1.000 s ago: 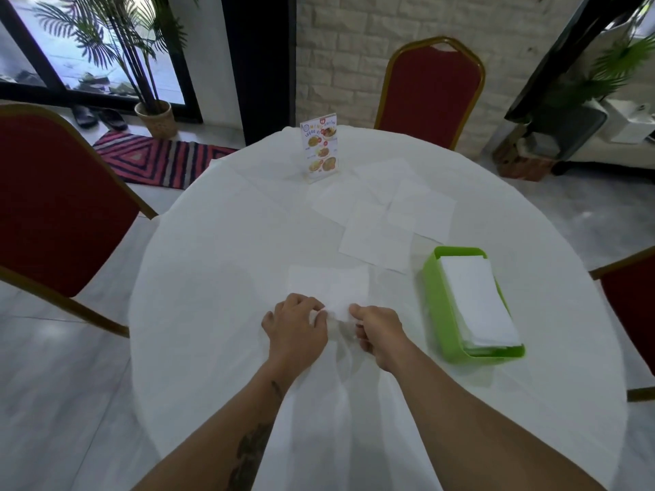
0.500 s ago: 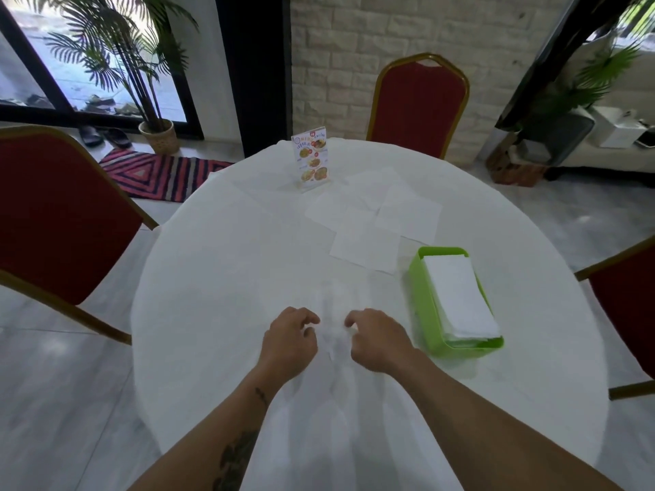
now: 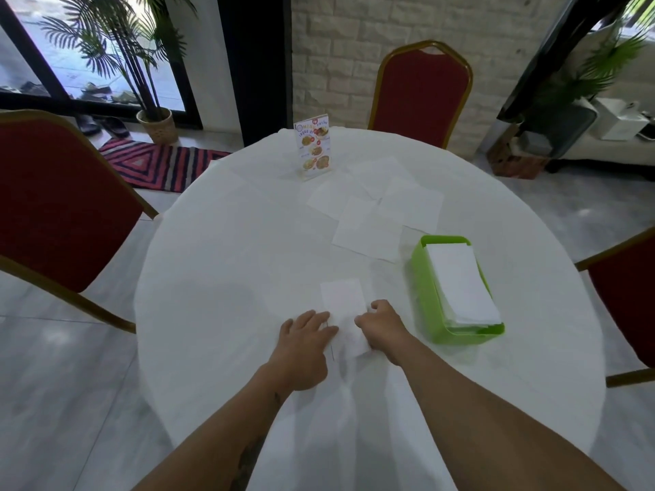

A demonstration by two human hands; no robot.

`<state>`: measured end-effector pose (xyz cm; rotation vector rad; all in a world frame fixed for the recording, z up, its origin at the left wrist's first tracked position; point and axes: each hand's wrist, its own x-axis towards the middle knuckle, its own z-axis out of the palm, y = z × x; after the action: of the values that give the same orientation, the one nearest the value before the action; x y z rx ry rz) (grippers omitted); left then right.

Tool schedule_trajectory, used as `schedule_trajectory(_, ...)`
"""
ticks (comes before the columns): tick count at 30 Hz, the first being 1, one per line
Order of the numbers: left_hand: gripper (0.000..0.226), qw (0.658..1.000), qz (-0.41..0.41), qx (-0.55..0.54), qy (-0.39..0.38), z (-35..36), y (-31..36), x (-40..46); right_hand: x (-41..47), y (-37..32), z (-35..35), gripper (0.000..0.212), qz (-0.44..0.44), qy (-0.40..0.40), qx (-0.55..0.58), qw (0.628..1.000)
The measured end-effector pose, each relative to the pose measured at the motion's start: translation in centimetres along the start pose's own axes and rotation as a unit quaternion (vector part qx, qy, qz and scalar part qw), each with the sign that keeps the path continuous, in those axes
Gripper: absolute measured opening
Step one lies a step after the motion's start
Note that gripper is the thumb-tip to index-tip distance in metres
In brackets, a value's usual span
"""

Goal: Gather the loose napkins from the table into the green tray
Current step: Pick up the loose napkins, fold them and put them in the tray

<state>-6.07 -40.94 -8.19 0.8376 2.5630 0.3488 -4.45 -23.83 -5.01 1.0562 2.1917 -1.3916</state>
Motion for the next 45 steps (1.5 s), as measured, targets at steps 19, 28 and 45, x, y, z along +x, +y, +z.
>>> schedule_trajectory(19,0.042,0.921,-0.086,-0.351,0.148,-4.6,5.3,2.8,-1.4,-1.5,-6.2,0.020,-0.247,0.139,-0.089,0.955)
schedule_trajectory(28,0.043,0.917,-0.031,-0.367,0.156,-7.1,13.9,7.1,-0.6,-0.6,-17.1,0.030,-0.214,0.195,-0.034,0.957)
schedule_trajectory(45,0.050,0.981,0.016,-0.098,0.168,-2.8,20.7,9.4,3.1,4.2,-21.1,0.060,-0.186,0.096,-0.110,0.972)
